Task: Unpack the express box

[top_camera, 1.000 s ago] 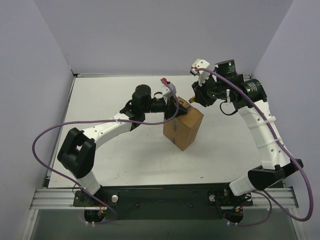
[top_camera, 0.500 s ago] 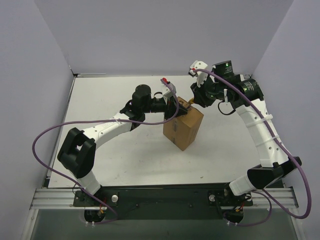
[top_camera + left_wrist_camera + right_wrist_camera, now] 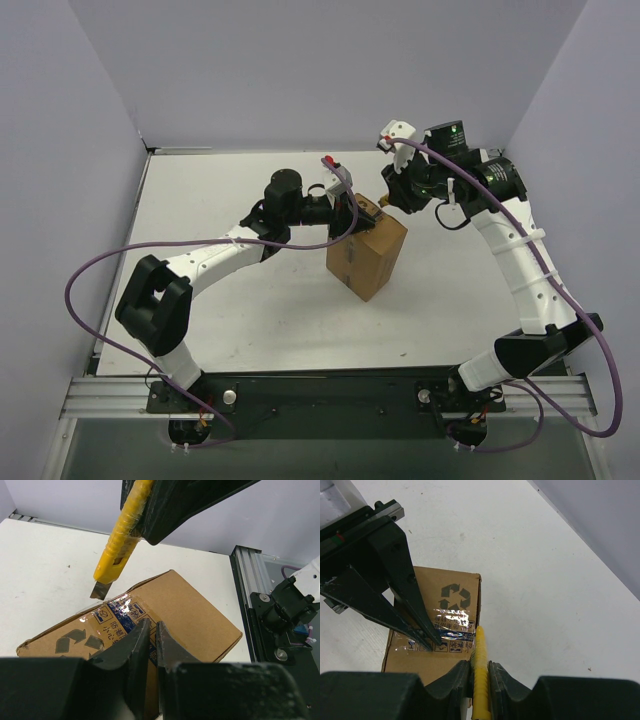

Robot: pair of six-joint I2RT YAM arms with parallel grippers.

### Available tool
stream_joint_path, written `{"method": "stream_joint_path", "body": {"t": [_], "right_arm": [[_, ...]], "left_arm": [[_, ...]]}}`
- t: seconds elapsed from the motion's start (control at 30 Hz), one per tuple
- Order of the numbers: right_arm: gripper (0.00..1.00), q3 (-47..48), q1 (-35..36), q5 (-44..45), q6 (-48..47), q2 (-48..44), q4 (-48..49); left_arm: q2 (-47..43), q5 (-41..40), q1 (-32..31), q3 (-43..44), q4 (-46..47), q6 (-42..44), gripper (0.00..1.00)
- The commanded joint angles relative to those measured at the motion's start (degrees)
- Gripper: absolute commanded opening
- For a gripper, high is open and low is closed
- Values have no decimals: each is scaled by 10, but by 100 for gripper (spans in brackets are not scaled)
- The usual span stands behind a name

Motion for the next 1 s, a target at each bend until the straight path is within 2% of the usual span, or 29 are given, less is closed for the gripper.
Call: {"method": "stream_joint_path", "body": {"t": [0.0,0.77,0.97], "right_arm": [[0,0,-2,0,3,-4,11],[0,5,8,4,-6,16,-65],[0,16,19,17,25,37,-81]], "left_arm": [[42,-13,5,-20,-105,2,20],[46,-17,5,-22,-99,-5,19],[45,-21,5,-25,-100,-6,19]]}}
